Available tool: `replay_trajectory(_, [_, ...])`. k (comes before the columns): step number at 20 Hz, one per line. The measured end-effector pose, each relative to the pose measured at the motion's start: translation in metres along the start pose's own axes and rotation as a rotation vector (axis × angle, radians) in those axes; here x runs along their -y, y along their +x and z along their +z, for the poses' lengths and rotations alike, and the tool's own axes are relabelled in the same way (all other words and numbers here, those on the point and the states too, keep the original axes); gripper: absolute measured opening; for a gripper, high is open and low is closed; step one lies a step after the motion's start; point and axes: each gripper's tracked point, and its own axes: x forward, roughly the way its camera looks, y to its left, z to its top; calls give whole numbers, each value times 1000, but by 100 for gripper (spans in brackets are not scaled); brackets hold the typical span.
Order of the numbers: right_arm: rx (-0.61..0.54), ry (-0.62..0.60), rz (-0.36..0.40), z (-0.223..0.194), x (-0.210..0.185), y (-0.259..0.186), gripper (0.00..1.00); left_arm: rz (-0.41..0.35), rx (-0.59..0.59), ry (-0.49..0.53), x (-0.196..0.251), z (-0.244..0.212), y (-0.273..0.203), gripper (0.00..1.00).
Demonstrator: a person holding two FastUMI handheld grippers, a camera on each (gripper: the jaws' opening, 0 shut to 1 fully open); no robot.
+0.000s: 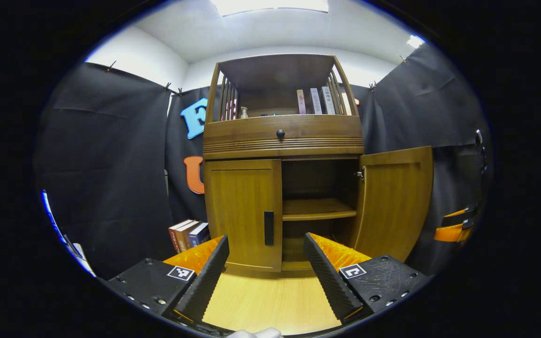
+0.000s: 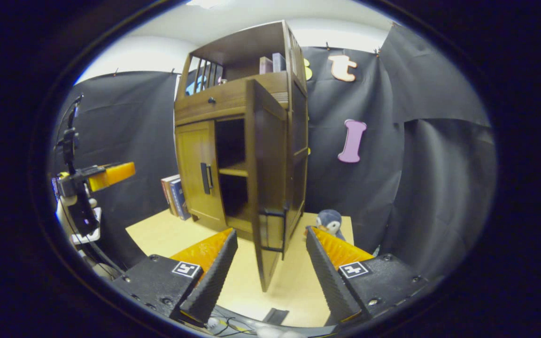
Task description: Open the right door of the double-door shoe cabinet with the right hand, and open the left door with the left hand.
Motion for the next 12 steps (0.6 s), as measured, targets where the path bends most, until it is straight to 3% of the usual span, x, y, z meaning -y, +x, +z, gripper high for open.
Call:
replay_trajectory(4, [36, 43, -88, 17, -52, 12, 93, -26, -20, -13, -45, -9, 40, 96])
replay_trajectory(5, [46, 49, -128, 19, -60, 17, 93, -30, -23, -17, -56, -13, 48, 100])
replay_trajectory(7, [65, 68, -203, 20, -78, 29, 93, -51, -26, -27, -73, -23, 68, 96])
replay_trajectory(9, [64, 93, -264, 17, -96, 43, 94, -90, -41, -38, -81, -39, 88, 100])
replay_trajectory(10, [60, 106, -290, 15, -102, 49, 95, -112, -51, -38, -82, -49, 97, 94])
replay_trajectory(12, [51, 144, -336, 12, -111, 56, 93, -134, -71, -16, -82, -65, 117, 94])
